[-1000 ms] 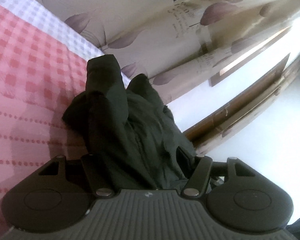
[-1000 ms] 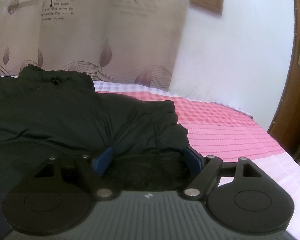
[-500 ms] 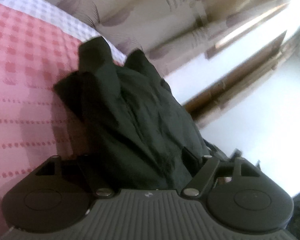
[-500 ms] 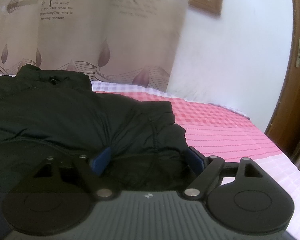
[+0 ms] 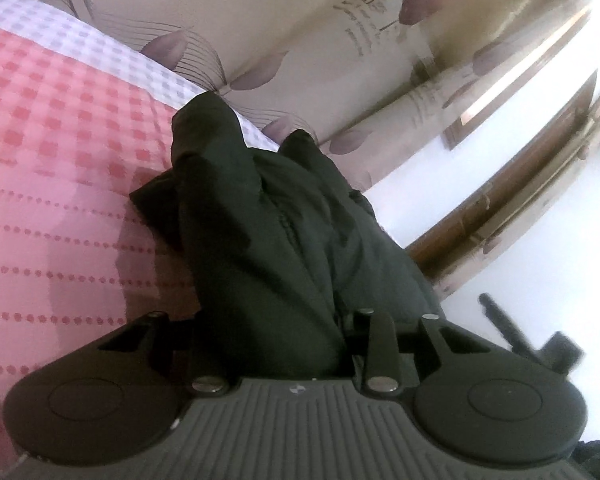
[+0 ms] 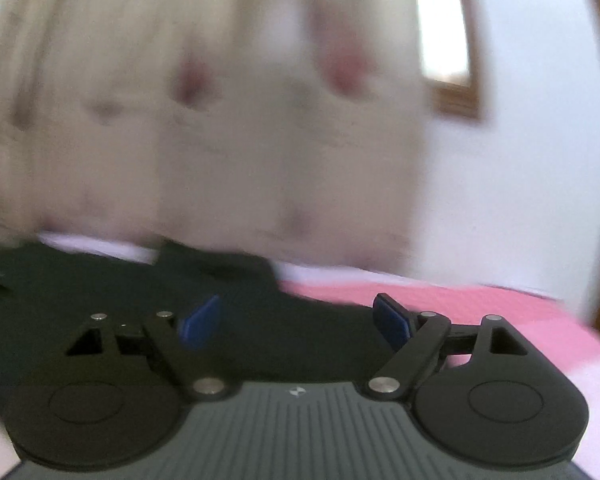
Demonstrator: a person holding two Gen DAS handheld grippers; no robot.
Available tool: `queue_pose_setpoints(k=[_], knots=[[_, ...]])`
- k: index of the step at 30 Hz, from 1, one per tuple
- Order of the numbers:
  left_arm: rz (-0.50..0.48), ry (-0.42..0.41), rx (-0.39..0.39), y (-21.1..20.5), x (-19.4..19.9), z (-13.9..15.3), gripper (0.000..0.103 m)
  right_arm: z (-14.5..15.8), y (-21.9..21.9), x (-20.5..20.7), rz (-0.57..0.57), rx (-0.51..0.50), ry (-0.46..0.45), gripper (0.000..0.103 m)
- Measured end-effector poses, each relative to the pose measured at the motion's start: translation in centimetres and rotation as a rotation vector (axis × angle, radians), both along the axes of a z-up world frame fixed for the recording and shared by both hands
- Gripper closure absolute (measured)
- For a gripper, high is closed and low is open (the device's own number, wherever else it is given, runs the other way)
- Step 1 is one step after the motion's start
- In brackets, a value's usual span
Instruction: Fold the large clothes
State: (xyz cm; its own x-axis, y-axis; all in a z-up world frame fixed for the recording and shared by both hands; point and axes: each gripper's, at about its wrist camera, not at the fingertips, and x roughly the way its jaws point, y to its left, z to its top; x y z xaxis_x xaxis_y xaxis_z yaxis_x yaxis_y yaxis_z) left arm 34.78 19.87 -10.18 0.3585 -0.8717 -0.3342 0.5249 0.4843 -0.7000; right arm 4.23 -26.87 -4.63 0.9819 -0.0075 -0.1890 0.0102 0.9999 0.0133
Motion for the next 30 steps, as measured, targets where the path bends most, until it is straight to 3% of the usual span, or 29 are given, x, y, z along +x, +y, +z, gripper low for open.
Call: queue_pose_setpoints(k=[3, 4, 5, 7, 12, 18, 20, 22, 23, 26, 30], knots=[[0.036, 0.043, 0.012, 0.6, 0.2, -0.6, 0.05, 1.5, 4.0, 1.6, 0.174, -0.044, 0.056, 0.06], [0.054, 0.058, 0.007, 0.9, 0.3, -0.8, 0.048, 1.5, 4.6, 2.4, 0.2, -0.033, 0.08, 0.074], [0.066, 0.058, -0.007, 1.2, 0.3, -0.9, 0.048, 1.5, 4.8, 3.5, 0.214, -0.004, 0.107, 0.081], [0.086, 0.059, -0.019, 1.7, 0.2, -0.9, 0.047, 1.0, 5.0, 5.7, 0.213, 0.04, 0.165, 0.084], [0.099, 0.089, -0.045, 2.1, 0.6, -1.1, 0.044, -1.5, 6.3, 8.9, 0.204, 0.005, 0.294, 0.084], [0.12, 0.109, -0.082, 2.3, 0.5, -1.1, 0.041, -3.8, 5.8, 9.3, 0.198, 0.054, 0.303, 0.085], [0.1, 0.084, -0.102, 2.0, 0.2, -1.0, 0.031, -4.2, 6.1, 8.8, 0.189, 0.035, 0.281, 0.085], [0.035, 0.037, -0.203, 2.3, -0.1, -1.2, 0.0, -4.7, 6.5, 8.5, 0.178, 0.004, 0.258, 0.085], [0.0, 0.02, -0.263, 2.6, -0.4, -1.3, 0.0, -4.8, 6.7, 8.8, 0.177, -0.002, 0.252, 0.085], [0.015, 0.024, -0.333, 3.3, -0.8, -2.0, 0.0, -4.9, 6.5, 9.0, 0.18, 0.01, 0.25, 0.085], [-0.005, -0.02, -0.234, 2.4, -1.0, -1.3, 0.0, -4.9, 6.4, 9.1, 0.181, 0.021, 0.248, 0.085]])
